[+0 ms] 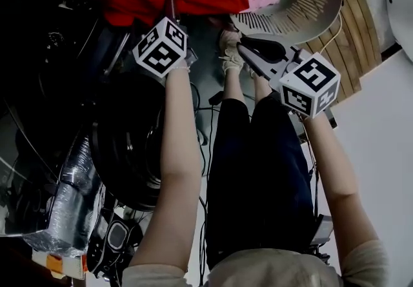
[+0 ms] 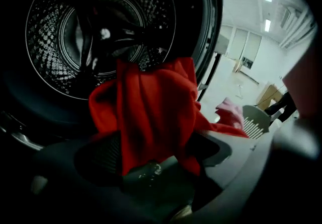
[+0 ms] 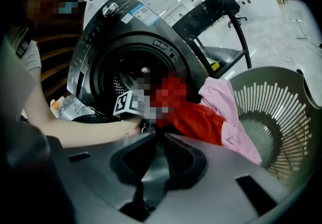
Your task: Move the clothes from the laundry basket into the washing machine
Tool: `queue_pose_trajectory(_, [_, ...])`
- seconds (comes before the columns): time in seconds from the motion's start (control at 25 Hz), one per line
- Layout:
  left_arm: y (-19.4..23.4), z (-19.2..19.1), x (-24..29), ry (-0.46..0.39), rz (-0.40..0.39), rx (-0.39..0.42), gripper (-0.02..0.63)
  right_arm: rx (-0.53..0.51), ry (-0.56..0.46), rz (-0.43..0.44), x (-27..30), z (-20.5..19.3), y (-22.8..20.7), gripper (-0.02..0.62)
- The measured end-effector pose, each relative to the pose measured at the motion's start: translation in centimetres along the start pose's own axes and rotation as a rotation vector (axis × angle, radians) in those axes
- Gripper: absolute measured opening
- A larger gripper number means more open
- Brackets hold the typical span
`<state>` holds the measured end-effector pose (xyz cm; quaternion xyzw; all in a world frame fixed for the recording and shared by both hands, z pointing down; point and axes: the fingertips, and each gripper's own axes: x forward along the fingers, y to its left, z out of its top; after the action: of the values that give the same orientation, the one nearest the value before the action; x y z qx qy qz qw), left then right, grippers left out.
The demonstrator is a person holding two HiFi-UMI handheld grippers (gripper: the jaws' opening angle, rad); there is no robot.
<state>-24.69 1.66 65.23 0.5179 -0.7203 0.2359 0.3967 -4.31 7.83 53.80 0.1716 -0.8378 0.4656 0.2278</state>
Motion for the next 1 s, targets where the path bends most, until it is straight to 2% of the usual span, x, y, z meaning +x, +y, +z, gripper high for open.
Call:
queue_pose_trajectory(0.08, [0.9, 0.4, 1.6, -0.01, 0.047, 0.045, 0.417, -0.01, 0.001, -0.005, -0.1, -0.1, -0.2, 0.04])
queue_pose_trajectory(0.24, [1.7, 1.7, 3.1, -0.033, 0.087, 0.135, 0.409, -0.05, 0.009, -0.038, 0.0, -0.3, -0.7, 0.04])
queue_pose_trajectory(0.28, [2.0, 2.0, 2.9, -0.043, 0.103, 0.141, 0.355, -0.049, 0.01, -0.037, 0.1, -0.4, -0.7, 0.04])
queue_pose_trajectory(0.36, [2.5, 3.2, 2.2, -0.091, 0.115, 0.142, 0.095, -0.038, 0.007, -0.035, 0.3, -0.4, -0.6, 0.04])
queue_pose_trajectory(0.48, [3.7, 6.4, 0.9, -0.157, 0.095, 0.146, 0.081, -0.035, -0.005, -0.043, 0.5, -0.1, -0.5, 0.04])
queue_pose_trajectory(0.6, [5.4, 9.8, 0.4, -0.208, 0.108, 0.192, 0.081, -0.042, -0.01, -0.045, 0.4, 0.1, -0.4, 0.04])
queue_pose_trajectory(0.68, [6.9, 12.1, -0.2, -0.257, 0.144, 0.196, 0.081, -0.043, -0.011, -0.047, 0.4, 0.2, -0.4, 0.04])
queue_pose_trajectory(0.84, [8.9, 17.2, -3.2, -0.426, 0.245, 0.172, 0.081, -0.047, -0.017, -0.048, 0.5, 0.3, -0.4, 0.04])
queue_pose_trajectory(0.88, [9.1, 17.9, -3.4, -0.443, 0.254, 0.178, 0.083, -0.045, -0.016, -0.044, 0.6, 0.2, -0.3, 0.04])
queue_pose_trajectory(0.96, [9.5, 17.8, -1.8, -0.405, 0.239, 0.169, 0.1, -0.04, -0.013, -0.035, 1.0, 0.0, -0.1, 0.04])
queue_pose_trajectory(1.0, [9.6, 17.2, -0.6, -0.365, 0.222, 0.145, 0.141, -0.038, -0.01, -0.031, 1.2, -0.1, 0.1, 0.04])
